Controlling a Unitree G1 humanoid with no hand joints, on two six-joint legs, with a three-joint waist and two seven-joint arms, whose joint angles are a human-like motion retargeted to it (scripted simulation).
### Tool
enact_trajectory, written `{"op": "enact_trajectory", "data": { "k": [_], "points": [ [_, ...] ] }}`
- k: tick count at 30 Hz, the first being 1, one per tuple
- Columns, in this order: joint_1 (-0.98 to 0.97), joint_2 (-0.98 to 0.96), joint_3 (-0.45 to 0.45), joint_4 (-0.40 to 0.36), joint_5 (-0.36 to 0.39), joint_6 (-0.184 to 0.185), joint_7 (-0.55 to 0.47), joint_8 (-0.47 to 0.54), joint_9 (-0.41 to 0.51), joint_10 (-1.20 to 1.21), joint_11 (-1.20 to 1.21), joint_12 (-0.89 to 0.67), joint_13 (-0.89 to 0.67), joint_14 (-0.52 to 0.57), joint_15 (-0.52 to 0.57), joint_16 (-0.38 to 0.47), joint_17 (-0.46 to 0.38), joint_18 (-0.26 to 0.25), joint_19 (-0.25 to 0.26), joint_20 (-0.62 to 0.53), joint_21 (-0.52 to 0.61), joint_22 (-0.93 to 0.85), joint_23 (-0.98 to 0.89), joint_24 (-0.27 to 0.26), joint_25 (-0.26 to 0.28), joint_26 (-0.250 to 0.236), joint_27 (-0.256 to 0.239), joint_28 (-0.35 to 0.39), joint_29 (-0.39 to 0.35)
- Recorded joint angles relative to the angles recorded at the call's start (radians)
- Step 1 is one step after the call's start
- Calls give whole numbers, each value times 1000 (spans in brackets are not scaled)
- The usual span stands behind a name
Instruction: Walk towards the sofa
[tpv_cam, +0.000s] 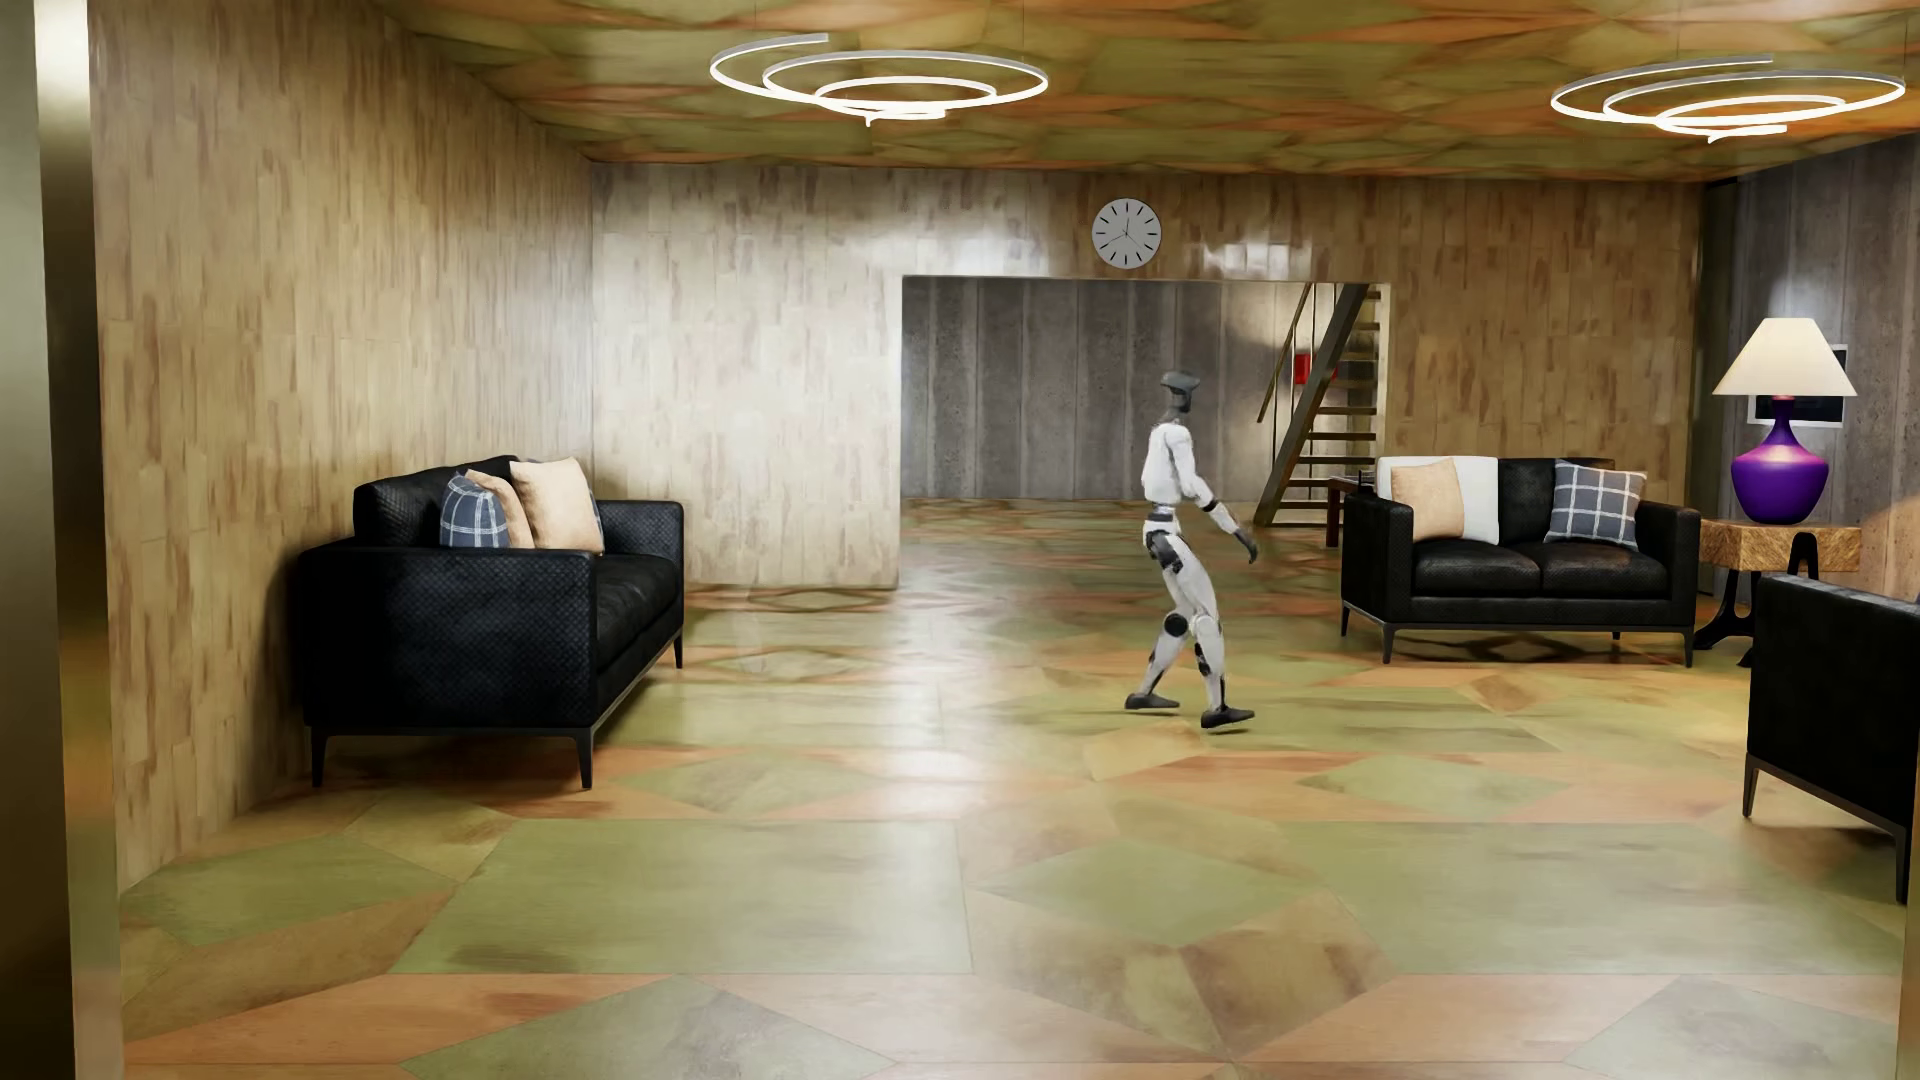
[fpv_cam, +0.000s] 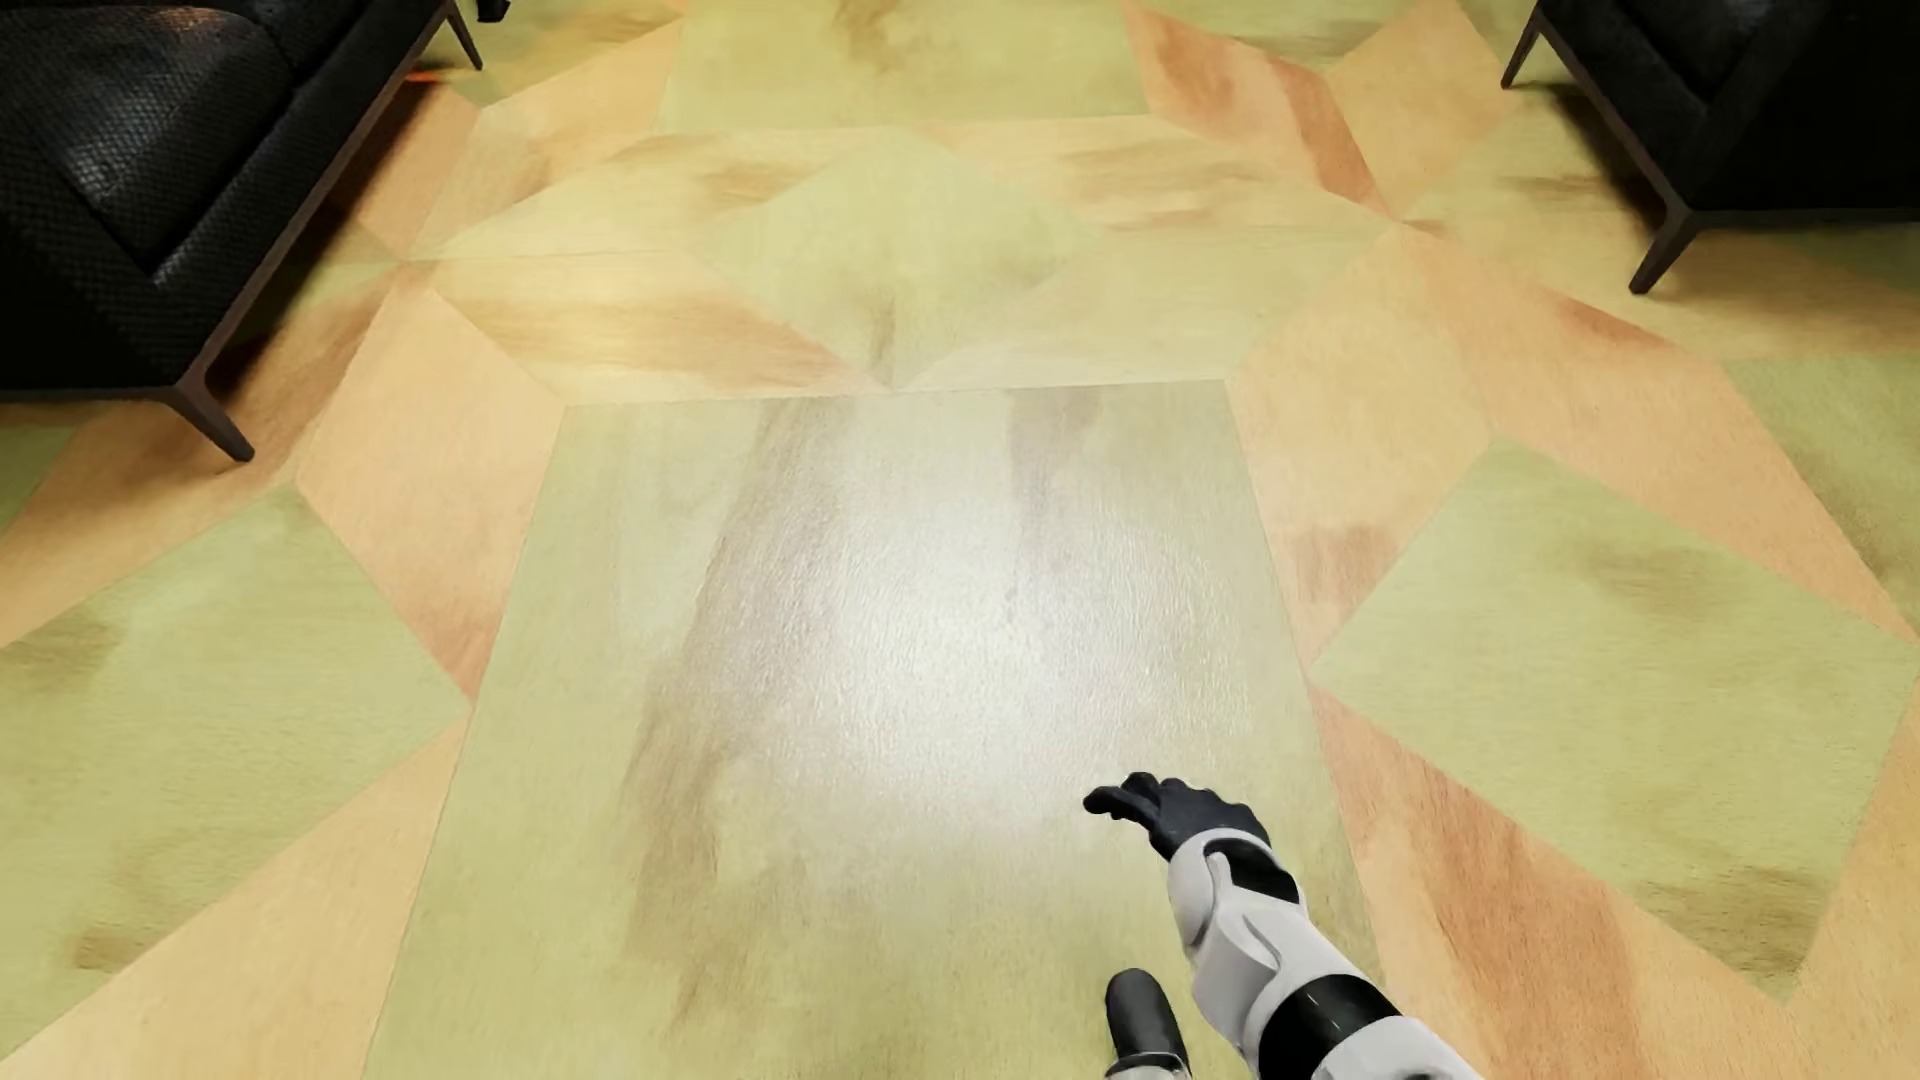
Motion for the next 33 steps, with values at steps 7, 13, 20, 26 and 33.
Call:
{"op": "enact_trajectory", "data": {
  "k": [7, 13, 20, 26, 33],
  "points": [
    [39, 101, -25, 157, -417, -84, 584, -1098, 0, -254, 190, -19, 177, 194, -82, 91, 45, 47, -285, -61, 83, 151, -56, 46, 27, 76, -19, -17, -1],
    [97, 429, -43, 321, -579, -83, 913, -1189, -35, -336, 337, -15, 389, 316, -145, 118, -57, 38, -393, -41, -218, 52, 123, -14, 193, 9, 138, 73, -113],
    [170, 511, -40, 726, -316, -56, 1050, -1335, -40, -306, 140, 69, 300, 301, -184, 75, -44, 42, -189, 214, -70, -107, 142, -192, 59, -17, 82, 171, 127],
    [-53, 396, -14, 348, 31, -18, 3, -846, -27, -46, 90, 96, 254, 199, -256, 43, -15, -94, -314, 173, -153, 32, -137, -21, -2, 73, -50, -49, 121],
    [-283, 451, 23, 220, 260, 5, 348, -307, -27, -199, 83, 133, 88, 373, -326, 52, -6, -72, -367, 55, -196, -40, -102, 43, -16, -13, -14, -28, -46]
  ]
}}
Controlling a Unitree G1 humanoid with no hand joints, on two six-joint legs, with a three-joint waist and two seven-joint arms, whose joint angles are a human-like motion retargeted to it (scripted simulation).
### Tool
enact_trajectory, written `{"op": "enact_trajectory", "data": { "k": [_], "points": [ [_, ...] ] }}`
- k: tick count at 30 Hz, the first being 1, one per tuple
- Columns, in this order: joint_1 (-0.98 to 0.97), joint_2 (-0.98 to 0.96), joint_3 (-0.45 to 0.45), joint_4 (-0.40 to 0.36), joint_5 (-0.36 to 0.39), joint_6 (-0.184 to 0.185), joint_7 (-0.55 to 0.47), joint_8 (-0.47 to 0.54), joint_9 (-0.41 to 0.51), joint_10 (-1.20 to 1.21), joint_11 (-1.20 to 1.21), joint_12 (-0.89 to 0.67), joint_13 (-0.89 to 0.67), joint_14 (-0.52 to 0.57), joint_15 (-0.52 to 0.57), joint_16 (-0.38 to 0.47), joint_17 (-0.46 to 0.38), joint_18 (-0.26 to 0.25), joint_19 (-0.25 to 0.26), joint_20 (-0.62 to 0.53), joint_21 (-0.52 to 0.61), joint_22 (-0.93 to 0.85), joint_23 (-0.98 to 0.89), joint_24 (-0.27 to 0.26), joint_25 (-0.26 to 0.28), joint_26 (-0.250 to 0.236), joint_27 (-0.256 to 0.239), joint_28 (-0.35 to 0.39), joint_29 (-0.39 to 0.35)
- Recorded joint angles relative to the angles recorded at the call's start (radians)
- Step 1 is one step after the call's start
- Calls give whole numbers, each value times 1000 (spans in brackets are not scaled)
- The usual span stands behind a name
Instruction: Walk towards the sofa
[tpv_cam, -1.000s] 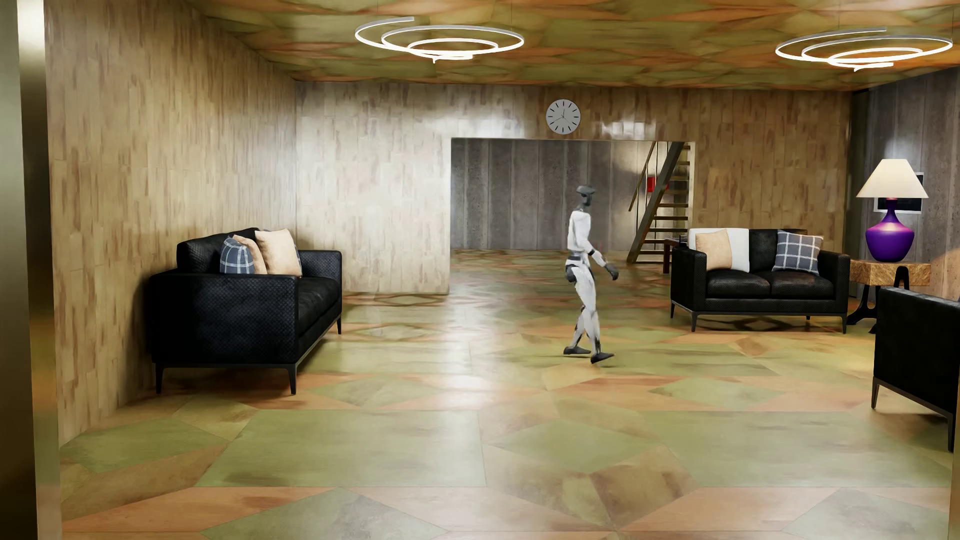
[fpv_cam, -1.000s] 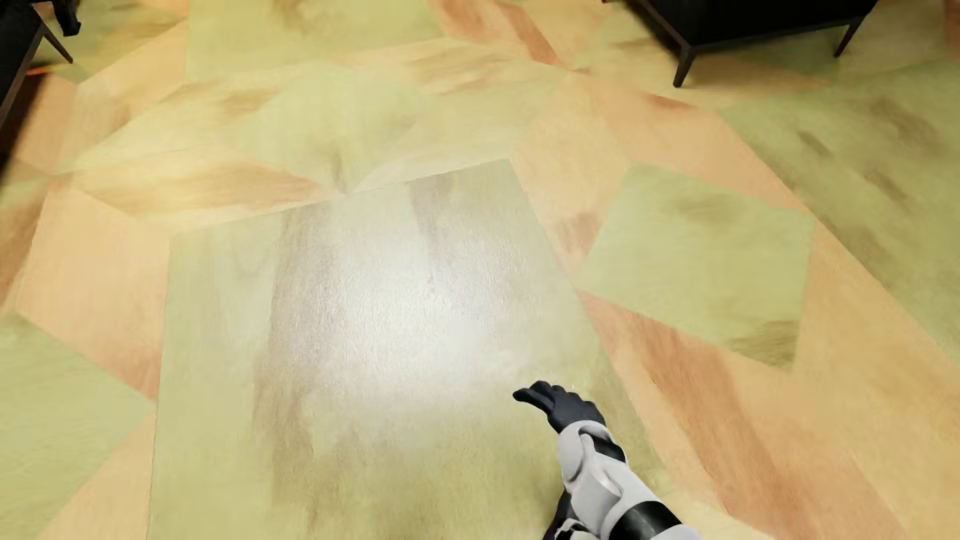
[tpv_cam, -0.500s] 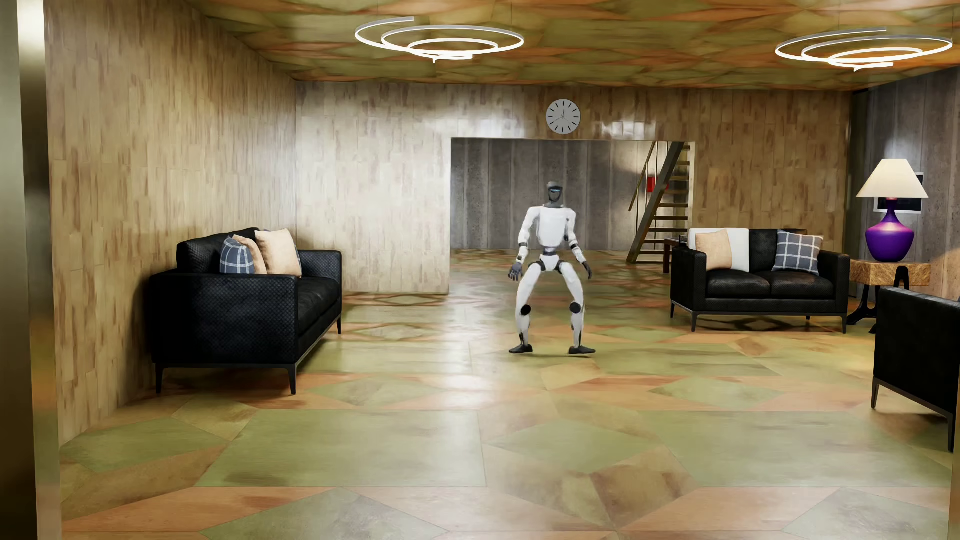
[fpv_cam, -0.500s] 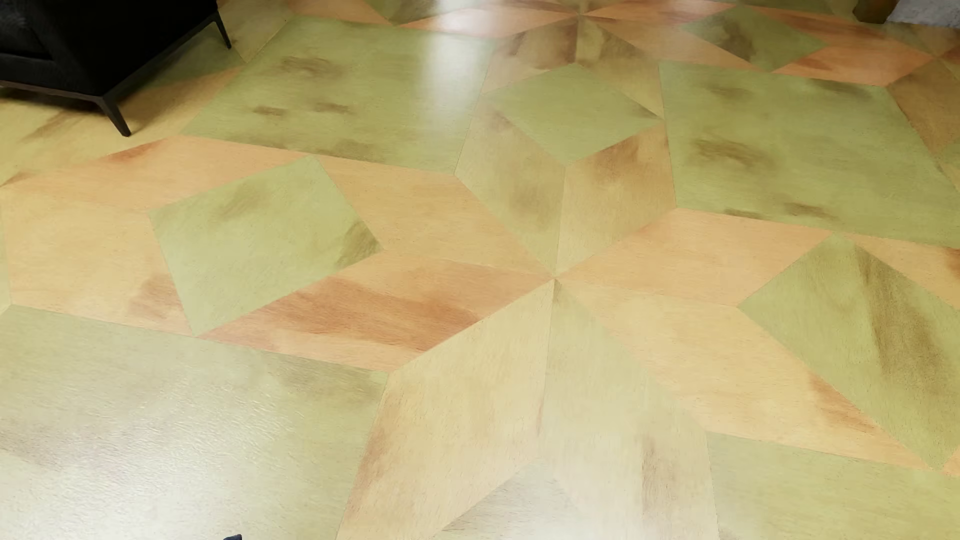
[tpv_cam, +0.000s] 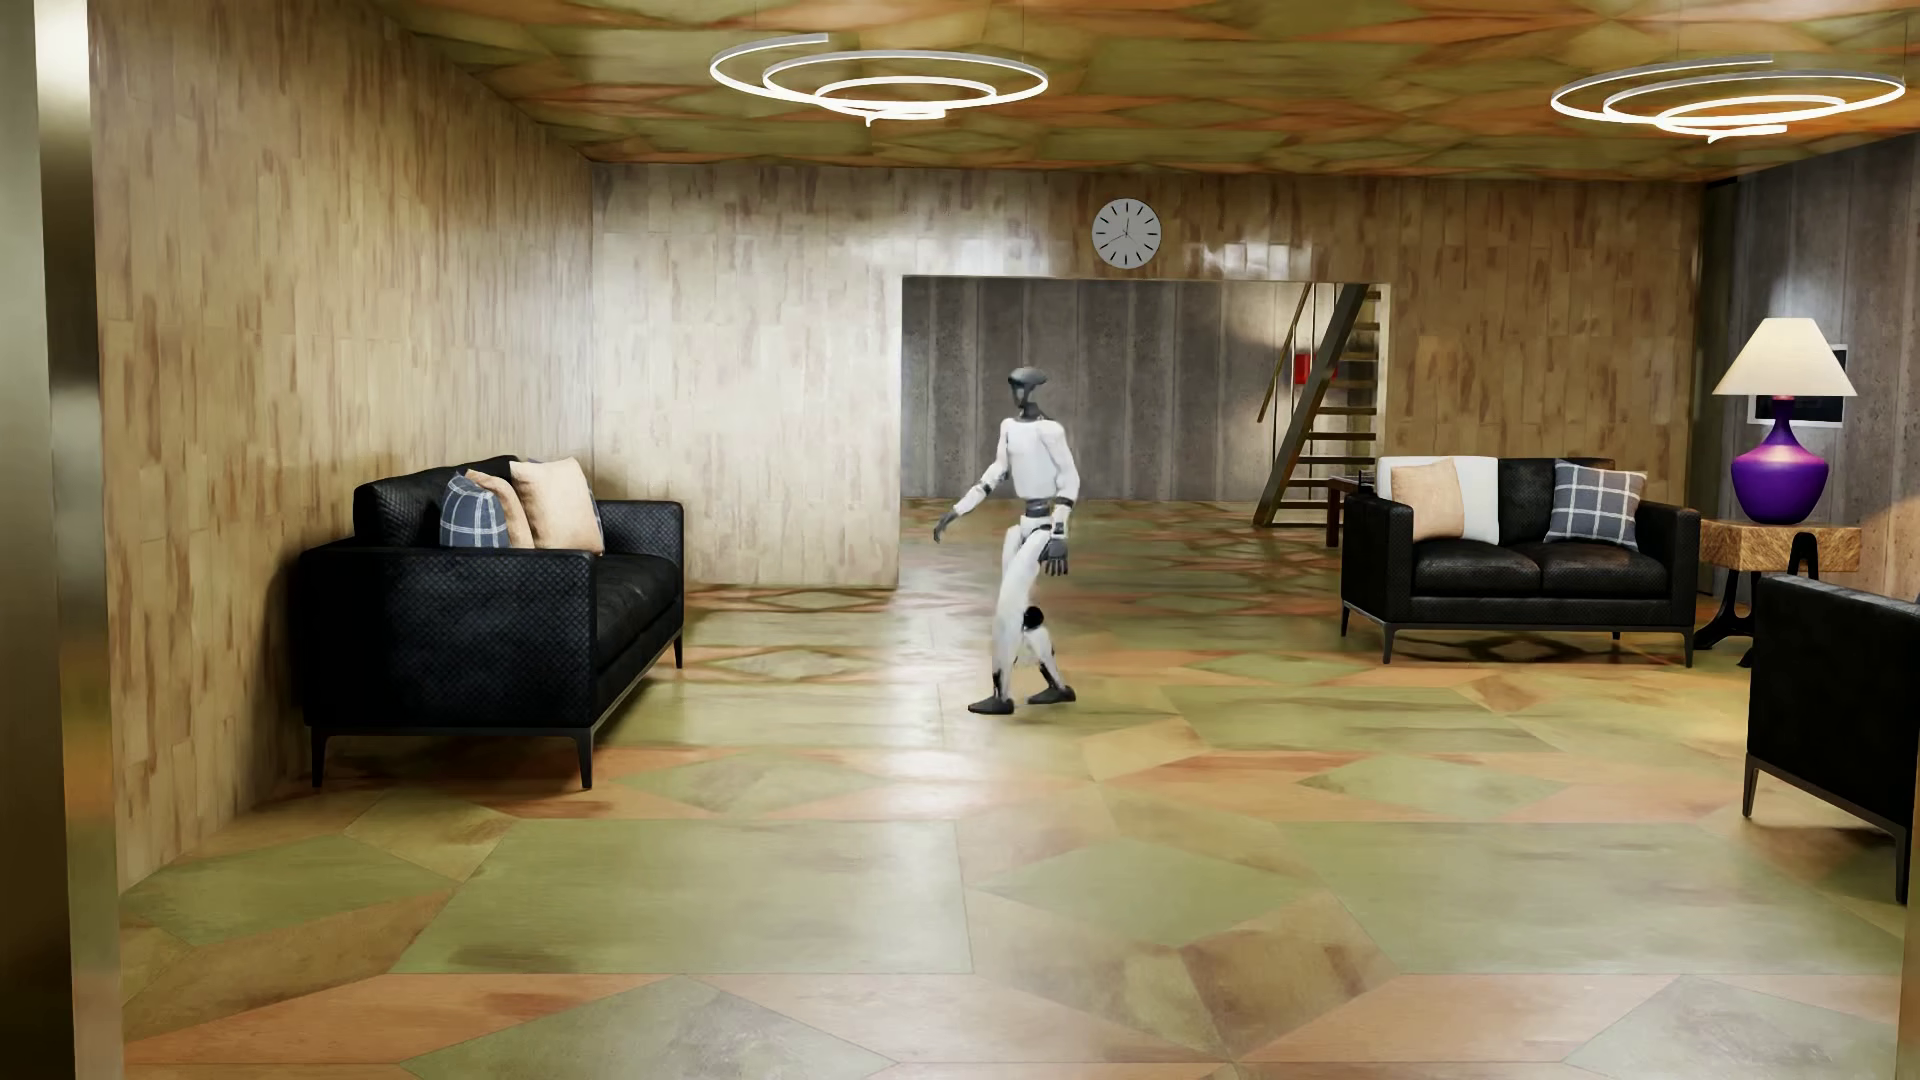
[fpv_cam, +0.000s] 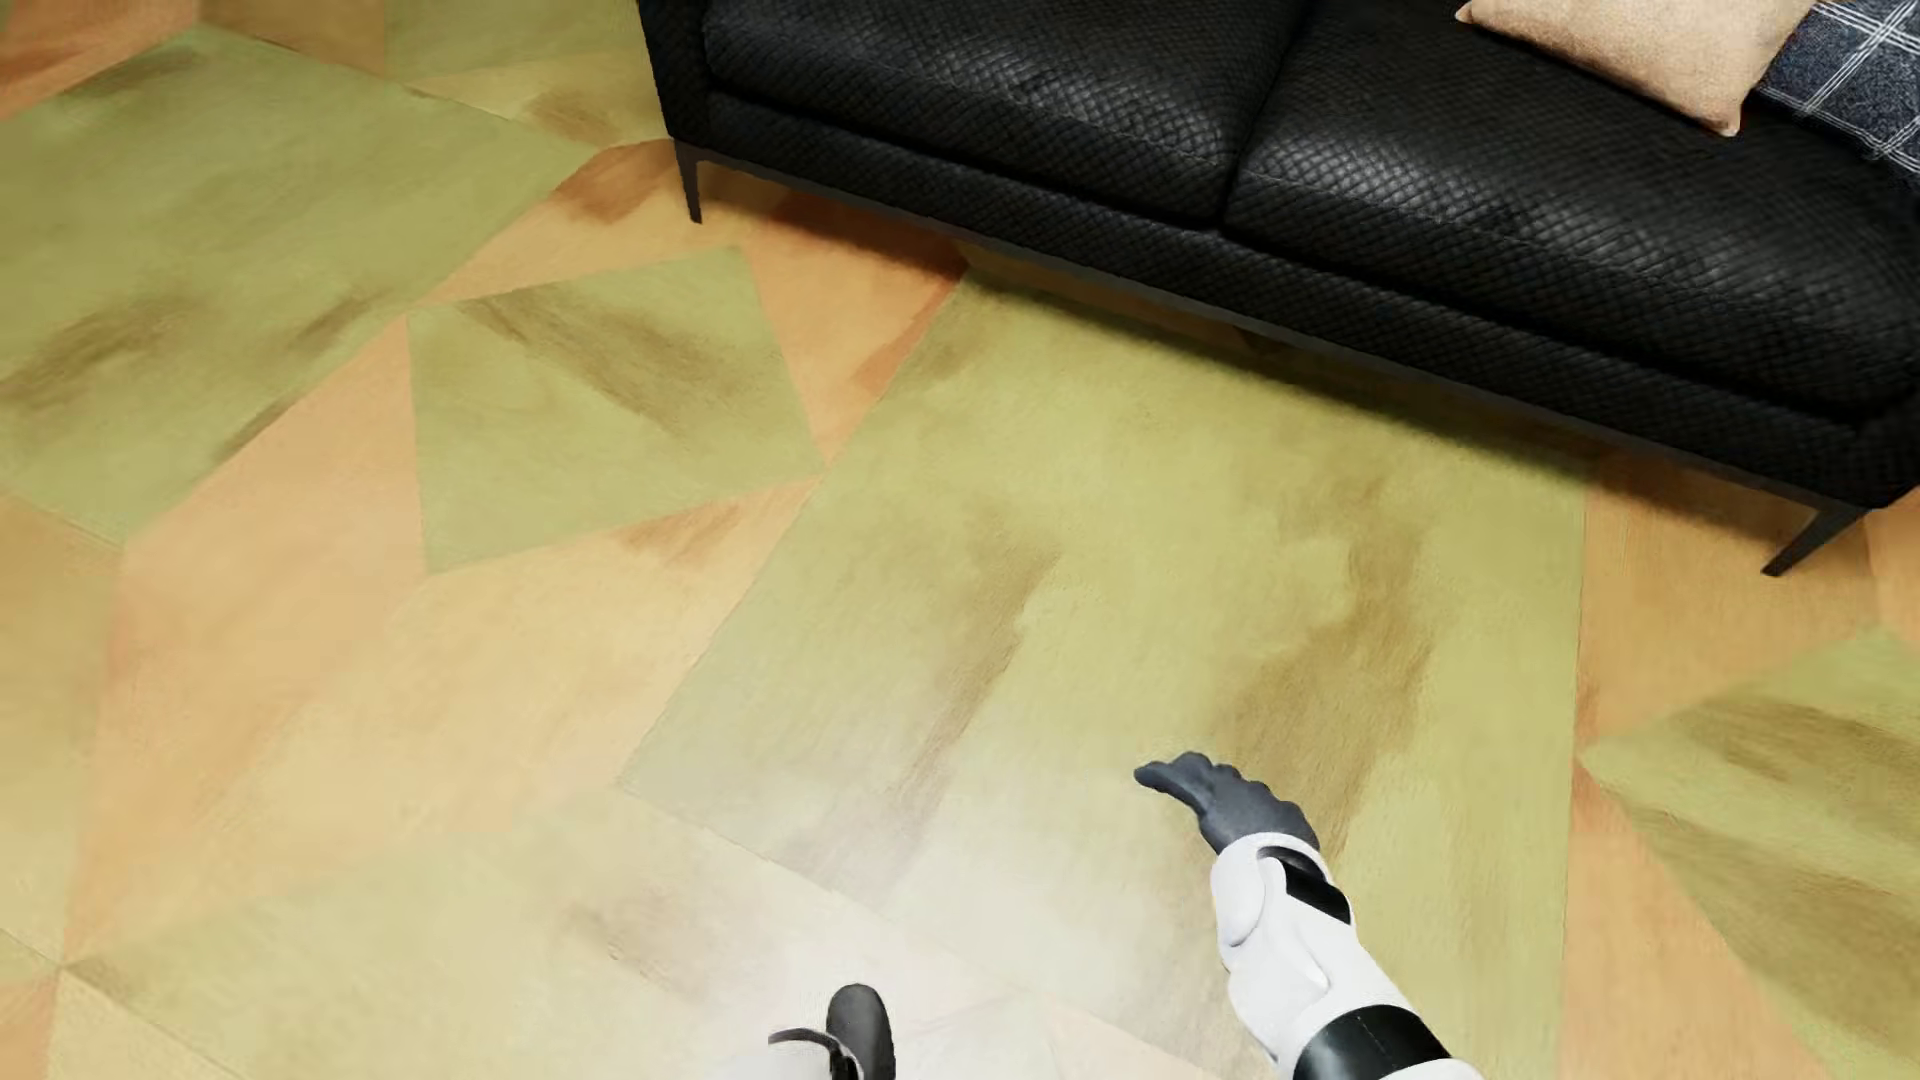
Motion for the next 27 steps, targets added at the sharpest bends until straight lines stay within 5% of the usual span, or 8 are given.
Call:
{"op": "enact_trajectory", "data": {
  "k": [1, 5, 8, 11, 16, 19, 21, 27],
  "points": [
    [4, 34, 3, -32, 10, -2, -14, 53, -3, -106, -7, -9, 22, 59, -11, 19, -1, -86, -1, -6, -15, -3, 18, 1, 19, 10, 9, -10, -31],
    [50, 122, 9, -38, -6, -13, -23, 163, 1, 22, 128, -53, 184, -13, 61, 15, -20, 187, 19, 72, -86, -13, 156, -36, 128, 57, 88, 82, -65],
    [183, -34, 22, 14, 3, -14, 101, 148, 9, 34, 522, -100, 280, -126, 390, -24, -31, 168, 378, 126, -5, 14, 364, -111, 106, 48, 177, 147, 41],
    [337, -322, 18, 12, -169, -31, 212, 41, 20, -24, 894, -197, 394, -190, 373, 36, -73, 147, 389, -1, 150, 79, 355, -27, 19, 0, 111, 86, 250],
    [489, -561, -105, -71, -330, -62, 184, -219, 19, -65, 584, -441, 675, -288, 329, 69, 80, 102, 173, -173, -160, 151, 135, 78, 201, 24, 65, 24, 26],
    [558, -507, -151, -115, -273, -68, 130, -294, -7, -97, -50, -525, 741, -351, 412, 30, 196, 61, 238, -223, -212, 105, 96, 52, 150, -21, 84, 49, 48],
    [601, -447, -161, -105, -267, -63, 77, -358, -20, -75, -119, -525, 715, -350, 486, 18, 248, 14, -55, -260, -173, 52, 142, 26, 104, -64, 99, 62, 146],
    [221, -293, -112, 46, -252, -11, -155, -414, 4, 805, 59, -386, 437, 70, 229, 36, 175, -44, -2, -274, -40, 58, 178, 36, -86, -35, 94, -55, 191]
  ]
}}
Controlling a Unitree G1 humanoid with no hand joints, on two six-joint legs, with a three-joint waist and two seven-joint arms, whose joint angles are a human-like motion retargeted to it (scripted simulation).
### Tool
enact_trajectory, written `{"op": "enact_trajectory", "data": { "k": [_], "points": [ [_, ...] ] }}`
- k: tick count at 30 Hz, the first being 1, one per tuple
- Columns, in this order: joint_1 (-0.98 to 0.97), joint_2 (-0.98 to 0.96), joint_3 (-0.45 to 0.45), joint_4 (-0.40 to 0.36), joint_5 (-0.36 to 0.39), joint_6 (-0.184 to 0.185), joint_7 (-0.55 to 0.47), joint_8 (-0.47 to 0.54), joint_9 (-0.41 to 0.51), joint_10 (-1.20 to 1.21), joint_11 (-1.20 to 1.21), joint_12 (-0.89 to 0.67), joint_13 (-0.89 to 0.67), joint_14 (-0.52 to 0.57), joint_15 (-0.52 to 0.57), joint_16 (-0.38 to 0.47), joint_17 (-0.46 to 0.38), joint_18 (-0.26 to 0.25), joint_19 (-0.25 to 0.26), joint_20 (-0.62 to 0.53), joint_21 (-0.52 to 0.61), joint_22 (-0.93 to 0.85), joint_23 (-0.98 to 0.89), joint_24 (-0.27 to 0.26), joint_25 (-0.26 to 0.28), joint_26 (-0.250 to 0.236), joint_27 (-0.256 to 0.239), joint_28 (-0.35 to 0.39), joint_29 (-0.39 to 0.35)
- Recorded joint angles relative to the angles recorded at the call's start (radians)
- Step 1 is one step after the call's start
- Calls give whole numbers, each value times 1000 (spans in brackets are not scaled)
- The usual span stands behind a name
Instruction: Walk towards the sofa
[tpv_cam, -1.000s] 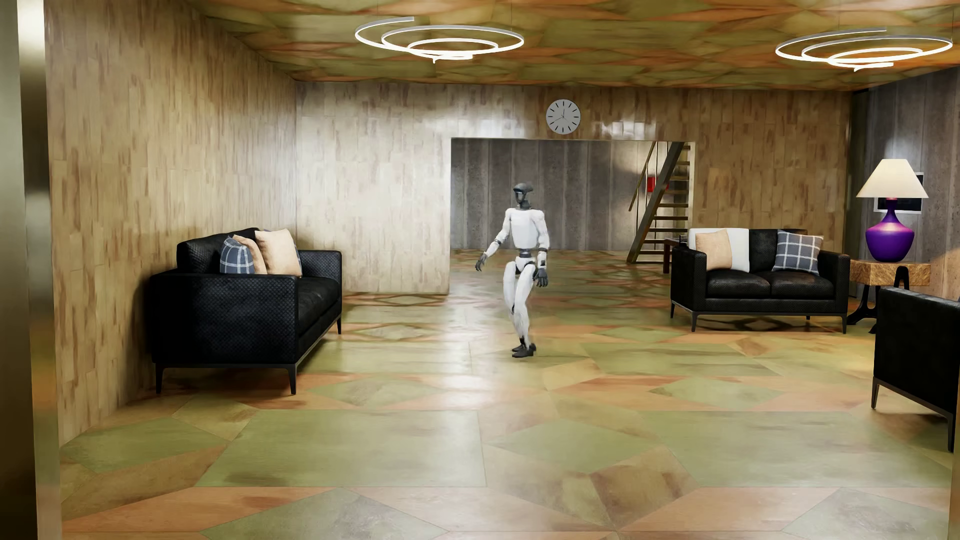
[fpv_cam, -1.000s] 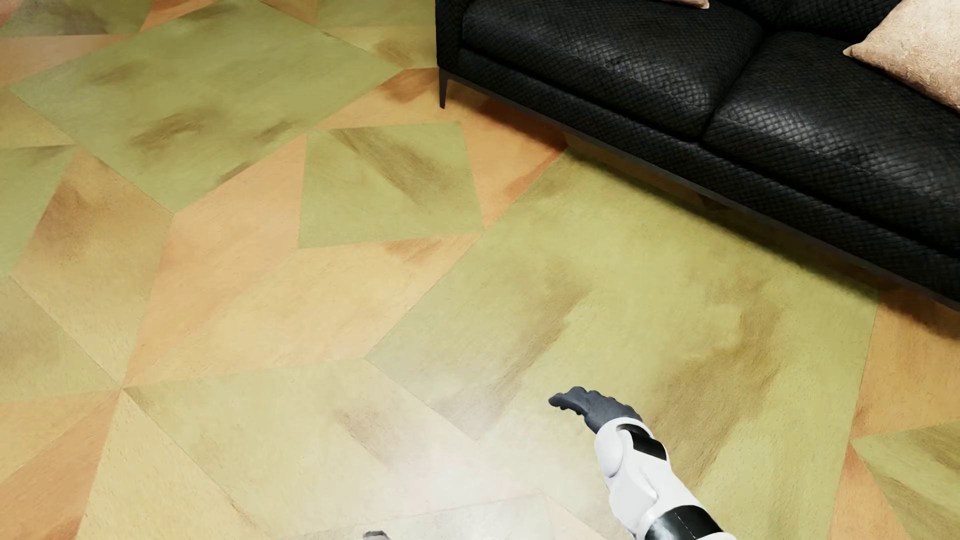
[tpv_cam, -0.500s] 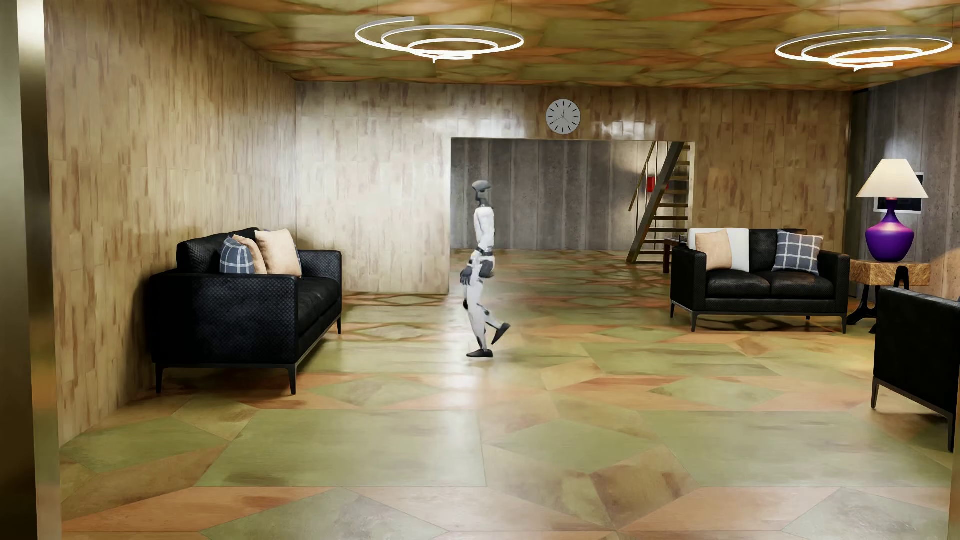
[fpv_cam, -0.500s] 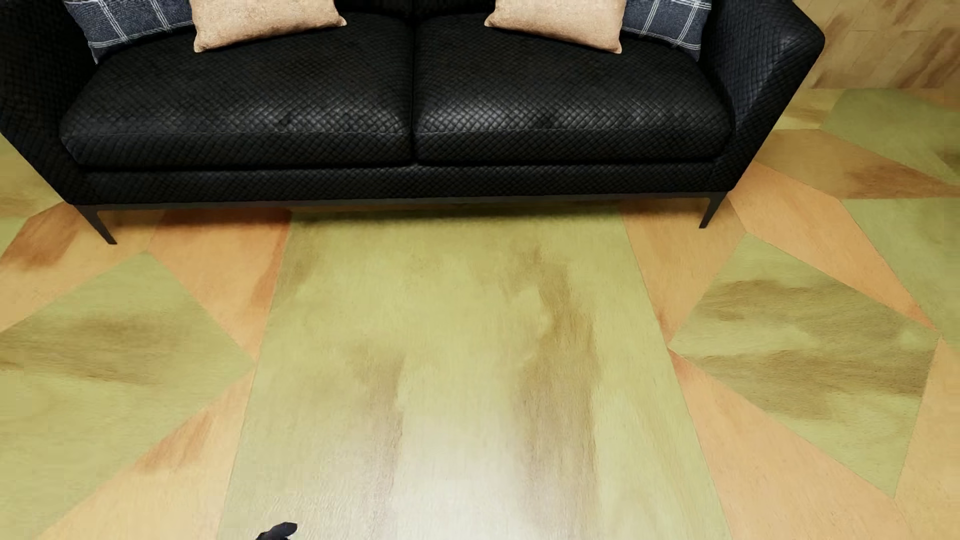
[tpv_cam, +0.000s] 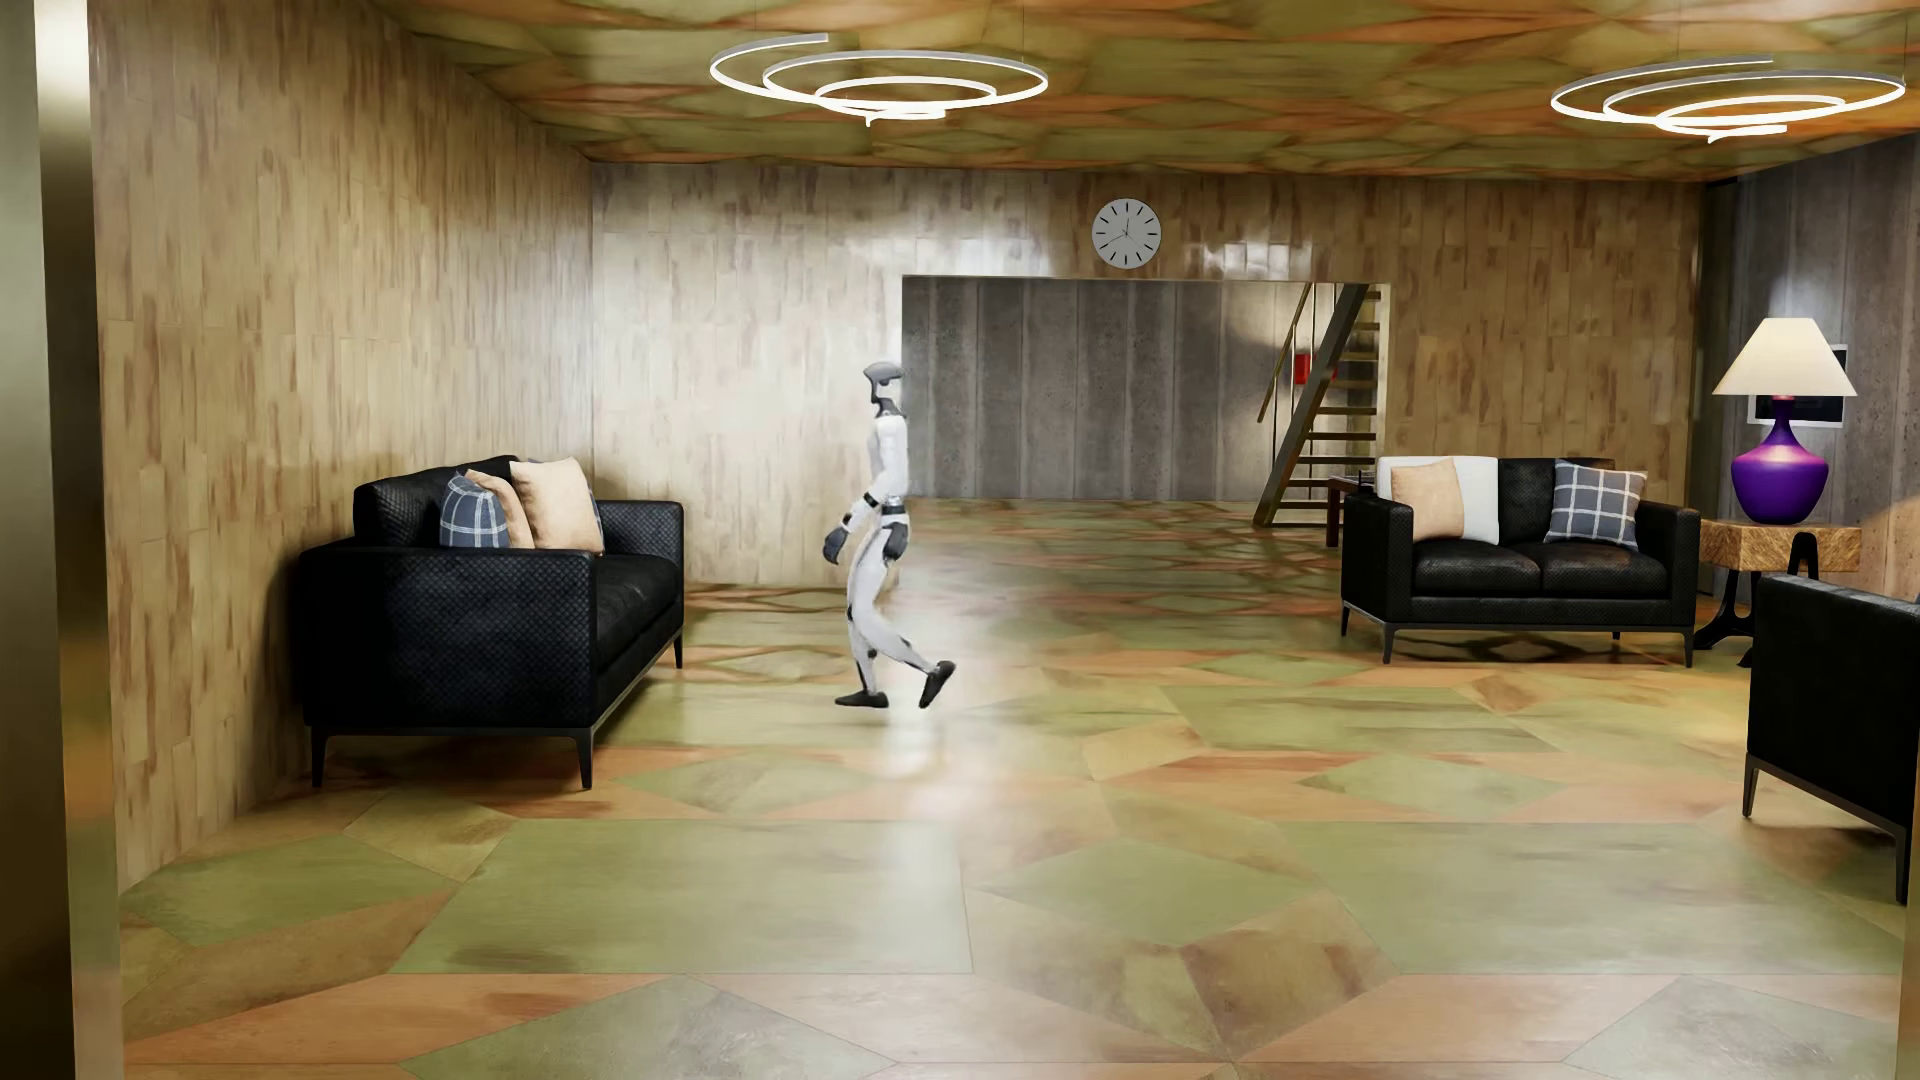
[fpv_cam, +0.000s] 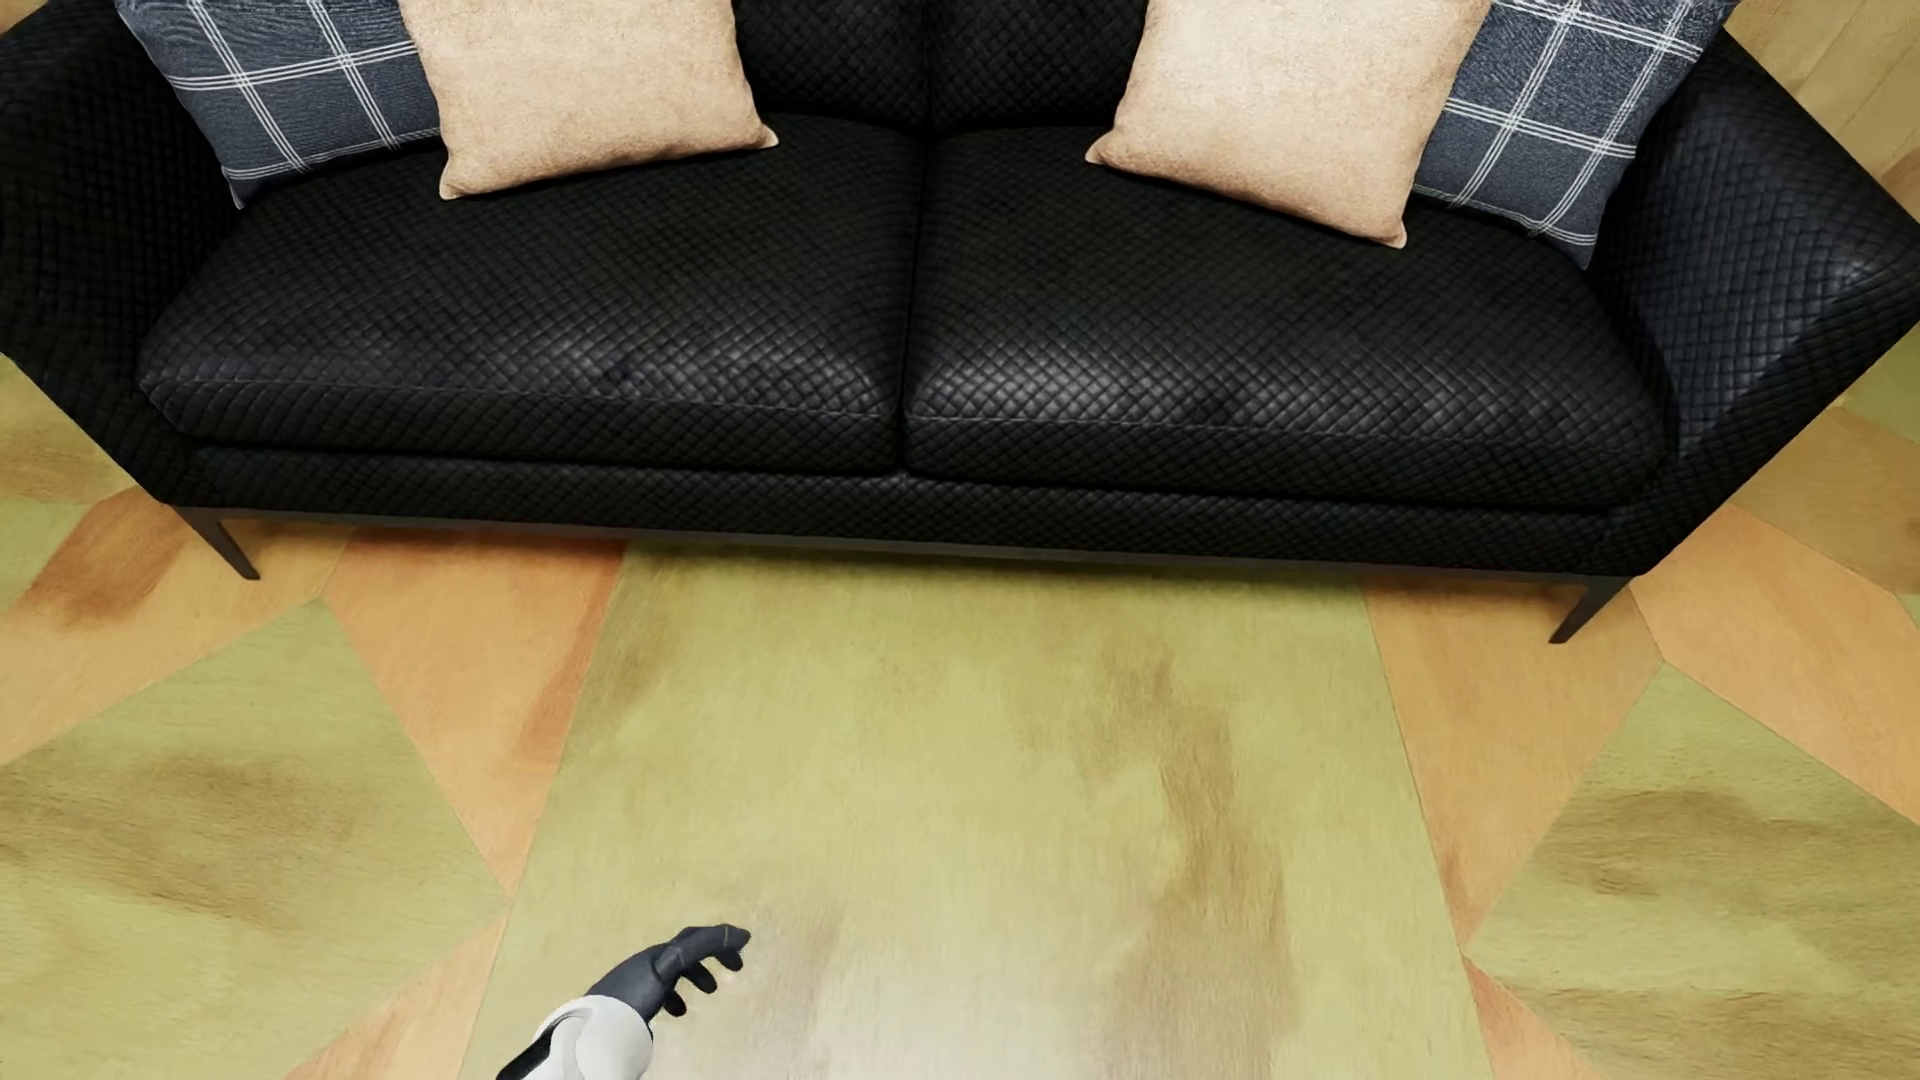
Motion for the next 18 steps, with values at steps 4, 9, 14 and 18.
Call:
{"op": "enact_trajectory", "data": {
  "k": [4, 9, 14, 18],
  "points": [
    [-189, 154, 57, 73, 59, 31, 14, 49, 6, -101, -15, 145, -270, -81, -95, -17, -107, 5, 35, 246, -26, 27, 20, -107, 17, 74, -6, 166, -165],
    [-114, 285, 93, 75, 108, 47, 165, 184, -19, -974, -80, 340, -515, 69, -185, 38, -181, 53, 88, 311, -3, 55, -115, -105, 41, 112, -103, 120, -207],
    [-49, 223, 90, 66, 18, 8, 255, 244, -2, -849, 218, 380, -410, -56, -103, -9, -118, 126, 138, 256, -66, 152, -270, -24, 110, 163, -137, 16, -289],
    [36, -32, 97, 14, -105, -44, 339, 305, 24, -873, 657, 320, -279, -128, 71, -71, -119, 135, 277, 291, 59, 33, -190, -35, 0, 88, -137, 68, -80]
  ]
}}
